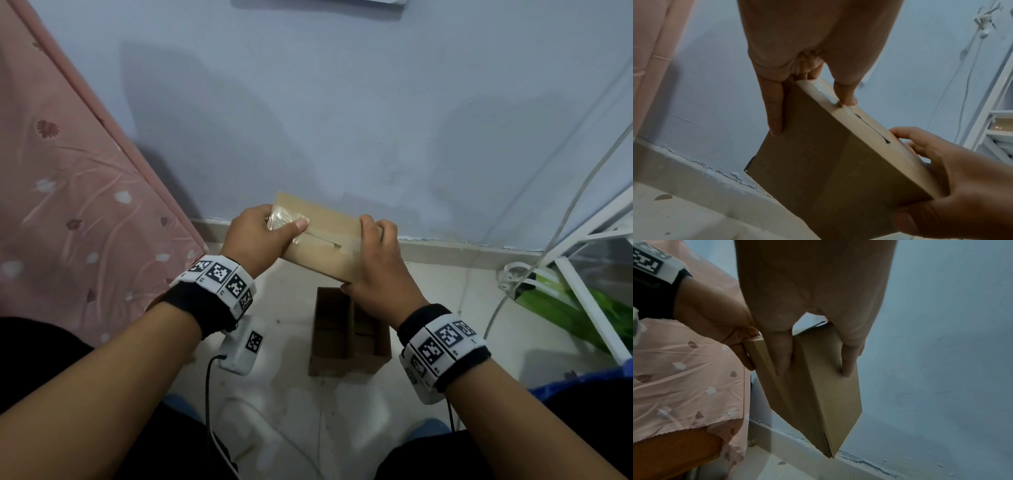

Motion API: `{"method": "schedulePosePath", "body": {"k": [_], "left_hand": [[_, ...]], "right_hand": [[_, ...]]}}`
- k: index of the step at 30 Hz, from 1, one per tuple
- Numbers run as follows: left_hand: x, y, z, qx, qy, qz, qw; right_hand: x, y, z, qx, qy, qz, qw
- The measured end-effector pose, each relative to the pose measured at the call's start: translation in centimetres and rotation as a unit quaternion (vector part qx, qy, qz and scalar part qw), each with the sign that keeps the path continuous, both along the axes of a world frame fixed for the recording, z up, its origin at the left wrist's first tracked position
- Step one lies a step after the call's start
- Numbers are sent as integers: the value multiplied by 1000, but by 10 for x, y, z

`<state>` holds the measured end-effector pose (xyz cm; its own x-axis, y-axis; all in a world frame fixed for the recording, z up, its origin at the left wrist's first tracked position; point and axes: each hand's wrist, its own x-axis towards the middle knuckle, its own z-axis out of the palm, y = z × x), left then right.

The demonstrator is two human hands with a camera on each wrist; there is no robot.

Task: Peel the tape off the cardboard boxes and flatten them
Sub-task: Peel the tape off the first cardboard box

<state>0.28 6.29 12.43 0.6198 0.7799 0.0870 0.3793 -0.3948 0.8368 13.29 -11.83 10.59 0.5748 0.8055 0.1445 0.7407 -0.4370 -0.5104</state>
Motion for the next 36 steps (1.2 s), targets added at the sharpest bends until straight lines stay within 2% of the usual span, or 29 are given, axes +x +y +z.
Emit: {"method": "schedulePosePath", "body": {"k": [3,6,9,14,19,23,32,36], "left_hand": [[1,-6,1,11,-19,-3,1000],[5,-20,0,30,-24,-18,999],[7,-28,-2,42,-22,-48,998],[7,-27,-1,50,6,-48,998],[9,-35,-3,25,52,-3,998],[6,-29,-5,29,51,-28,998],[3,-12,-1,-140,-18,-100,985],[3,-9,-1,-164,-9,-117,979]], "right_hand": [[-1,0,4,-43,-55,-29,997],[-6,1,6,-127,-183,-54,973],[-6,1,1,-126,-238,-68,961],[-1,0,-2,-82,-266,-60,959],[-5,1,3,-93,-284,-36,954],[-8,1,3,-99,-273,-27,956],[2,-2,-4,-71,-272,-41,959],[5,-3,-3,-65,-278,-41,957]]}}
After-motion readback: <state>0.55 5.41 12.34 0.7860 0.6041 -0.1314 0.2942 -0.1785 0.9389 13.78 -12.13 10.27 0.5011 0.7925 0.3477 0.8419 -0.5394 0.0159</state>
